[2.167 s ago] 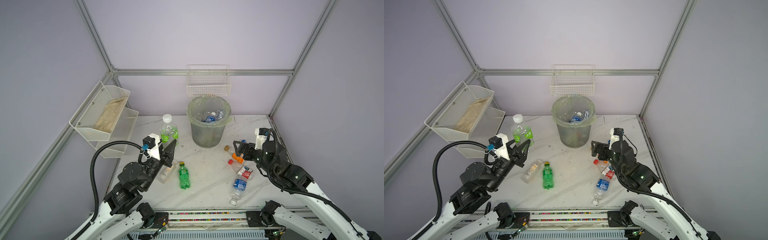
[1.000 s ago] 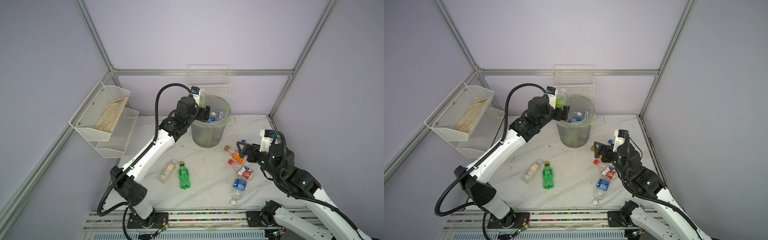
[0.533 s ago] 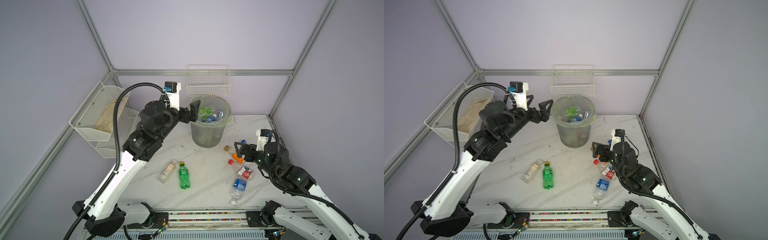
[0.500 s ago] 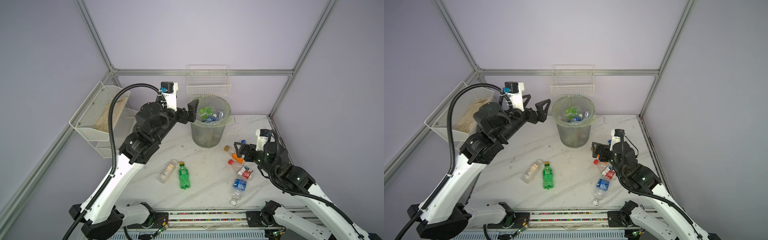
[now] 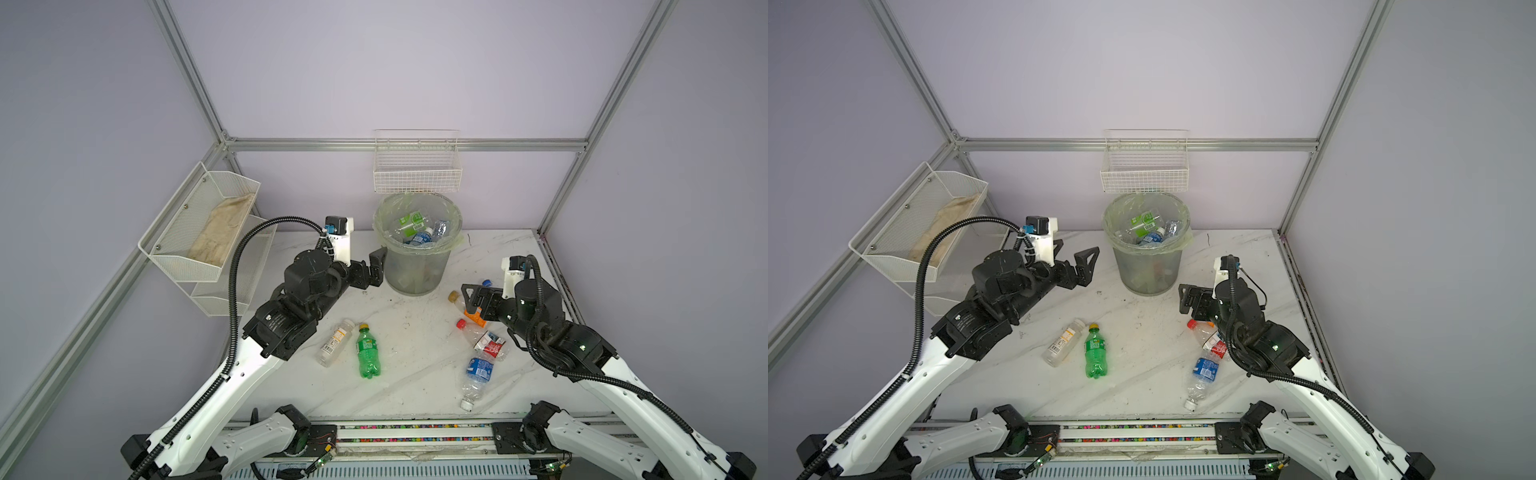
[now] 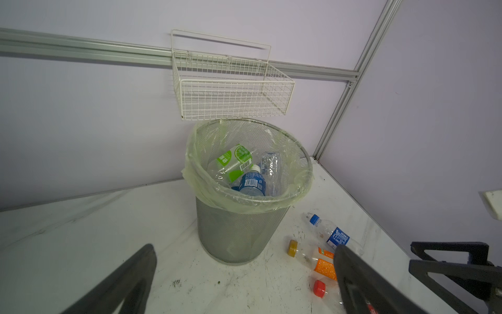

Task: Throw the plastic bottles in the bin
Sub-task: 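Withdraw the left gripper toward the green bottle while the right gripper reaches the blue-labelled bottle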

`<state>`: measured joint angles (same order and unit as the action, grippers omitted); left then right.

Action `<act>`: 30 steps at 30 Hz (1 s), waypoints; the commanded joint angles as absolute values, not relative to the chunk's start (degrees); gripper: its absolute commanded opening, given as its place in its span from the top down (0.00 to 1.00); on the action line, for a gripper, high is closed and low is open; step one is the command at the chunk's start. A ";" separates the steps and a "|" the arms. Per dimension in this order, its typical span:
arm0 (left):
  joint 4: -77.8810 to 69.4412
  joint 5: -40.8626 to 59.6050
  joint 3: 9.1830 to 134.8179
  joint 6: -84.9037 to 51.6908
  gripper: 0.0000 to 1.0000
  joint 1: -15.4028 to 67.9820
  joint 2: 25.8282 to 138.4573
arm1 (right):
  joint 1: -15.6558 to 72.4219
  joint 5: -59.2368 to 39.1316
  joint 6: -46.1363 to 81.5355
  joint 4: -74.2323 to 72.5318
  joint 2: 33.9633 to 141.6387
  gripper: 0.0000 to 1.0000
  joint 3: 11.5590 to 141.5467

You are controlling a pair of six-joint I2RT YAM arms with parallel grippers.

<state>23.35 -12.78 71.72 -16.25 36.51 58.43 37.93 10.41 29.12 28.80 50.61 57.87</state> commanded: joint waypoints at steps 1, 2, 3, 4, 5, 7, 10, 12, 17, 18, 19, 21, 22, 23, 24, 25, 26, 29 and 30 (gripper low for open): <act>23.37 -14.38 66.54 -20.04 0.00 36.48 55.31 | 38.06 9.33 29.36 26.91 52.06 0.03 57.32; 23.99 -14.68 65.35 -20.67 0.00 36.47 54.75 | 38.06 9.32 29.35 26.81 52.49 0.03 57.07; 24.51 -15.01 64.17 -21.27 0.00 36.46 54.23 | 38.06 9.23 29.44 26.72 52.96 0.03 56.89; 24.85 -15.24 63.21 -21.82 0.00 36.47 53.80 | 38.06 9.23 29.52 26.72 53.37 0.03 56.71; 25.19 -15.35 62.09 -22.50 0.00 36.47 53.27 | 38.07 9.17 29.89 26.87 53.88 0.03 56.44; 25.57 -15.27 59.83 -24.05 0.00 36.47 52.37 | 38.06 8.97 31.01 27.36 54.93 0.03 56.00; 25.97 -14.72 56.56 -25.95 0.00 36.47 51.30 | 38.06 8.92 32.96 28.82 57.10 0.03 54.97; 26.54 -14.53 54.73 -27.23 0.00 36.43 50.94 | 38.06 10.48 34.73 30.85 58.32 0.03 54.22; 29.03 -13.86 51.18 -30.64 0.00 36.41 50.99 | 38.06 10.82 40.04 34.32 58.00 0.03 50.82; 29.41 -13.53 50.49 -31.27 0.00 36.47 51.06 | 38.06 10.92 41.31 34.83 57.48 0.03 49.91; 29.38 -12.95 49.59 -31.70 0.00 36.44 50.99 | 38.06 11.26 43.39 35.48 56.70 0.03 48.69; 29.39 -12.23 48.01 -32.87 0.00 36.47 50.49 | 38.06 12.65 47.80 37.96 55.12 0.03 46.56; 29.34 -12.22 47.15 -33.82 0.00 36.46 50.08 | 38.06 13.24 50.25 39.25 54.21 0.03 45.29; 29.32 -12.26 46.29 -34.57 0.00 36.39 49.59 | 38.06 13.19 52.26 40.18 53.22 0.03 43.89; 29.18 -12.23 45.60 -35.05 0.00 36.44 49.13 | 38.06 12.82 53.81 40.74 52.38 0.03 42.78; 29.06 -12.14 44.79 -35.53 0.00 36.45 48.60 | 38.06 12.47 55.35 41.25 51.22 0.03 41.47; 28.93 -12.07 43.99 -35.84 0.00 36.47 48.14 | 38.06 11.78 56.92 41.68 50.02 0.03 40.24; 28.68 -11.76 41.82 -36.97 0.00 36.45 46.80 | 38.06 9.00 61.10 41.58 46.60 0.03 36.01; 28.36 -11.57 41.23 -37.25 0.00 36.47 46.41 | 38.06 8.09 62.17 41.17 45.80 0.03 34.69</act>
<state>29.87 -12.49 44.51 -34.81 36.51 48.01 37.93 9.89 54.85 38.57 47.81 37.32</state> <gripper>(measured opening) 0.997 0.974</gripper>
